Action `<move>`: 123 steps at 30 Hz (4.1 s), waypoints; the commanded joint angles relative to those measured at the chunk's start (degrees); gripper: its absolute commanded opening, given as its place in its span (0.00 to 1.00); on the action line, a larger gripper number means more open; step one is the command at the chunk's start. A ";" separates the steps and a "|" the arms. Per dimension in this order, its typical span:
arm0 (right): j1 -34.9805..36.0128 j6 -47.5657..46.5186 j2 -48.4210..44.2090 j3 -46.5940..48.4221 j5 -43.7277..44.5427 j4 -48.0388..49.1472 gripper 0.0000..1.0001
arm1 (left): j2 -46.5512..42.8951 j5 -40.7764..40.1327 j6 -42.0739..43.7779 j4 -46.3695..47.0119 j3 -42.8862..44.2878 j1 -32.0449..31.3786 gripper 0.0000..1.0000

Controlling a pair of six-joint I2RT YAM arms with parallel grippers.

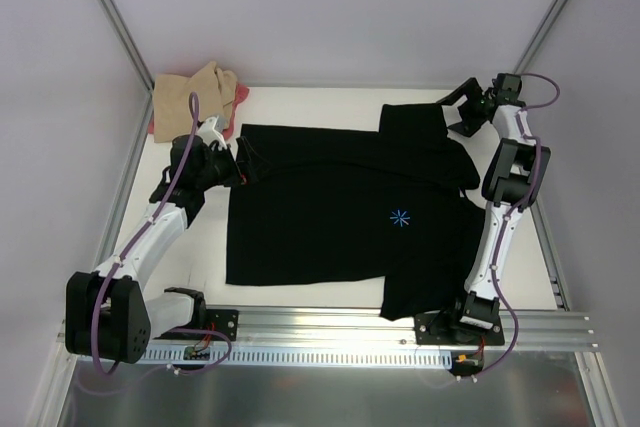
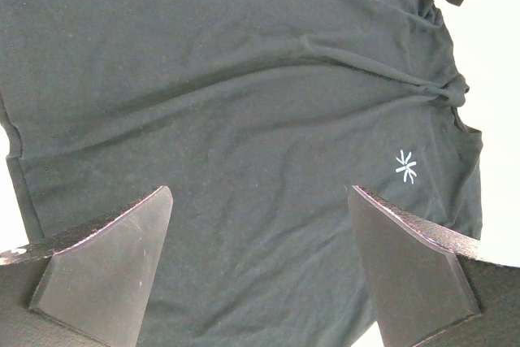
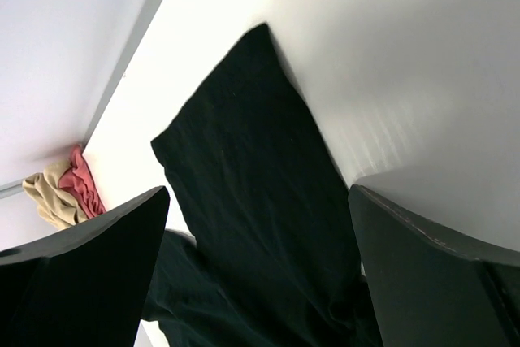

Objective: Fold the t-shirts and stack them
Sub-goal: Grap the side of the flattened tshirt furthest away from the robot with both arms

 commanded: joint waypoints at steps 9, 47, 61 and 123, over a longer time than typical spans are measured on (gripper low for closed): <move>-0.02 7.23 9.69 7.19 -2.78 3.12 0.99 | 1.72 0.71 0.48 4.30 -0.76 -0.69 0.92; 1.66 2.75 0.22 -4.05 -9.65 1.36 0.00 | 4.80 -0.17 -0.23 8.61 -4.19 -2.01 0.92; -1.16 0.82 -16.75 -14.34 2.48 9.80 0.00 | 4.45 -0.17 -0.40 9.05 -5.68 -2.01 0.92; 0.69 2.76 -5.50 8.60 -3.75 16.58 0.00 | 0.85 0.00 -0.23 8.26 -7.88 -2.10 0.92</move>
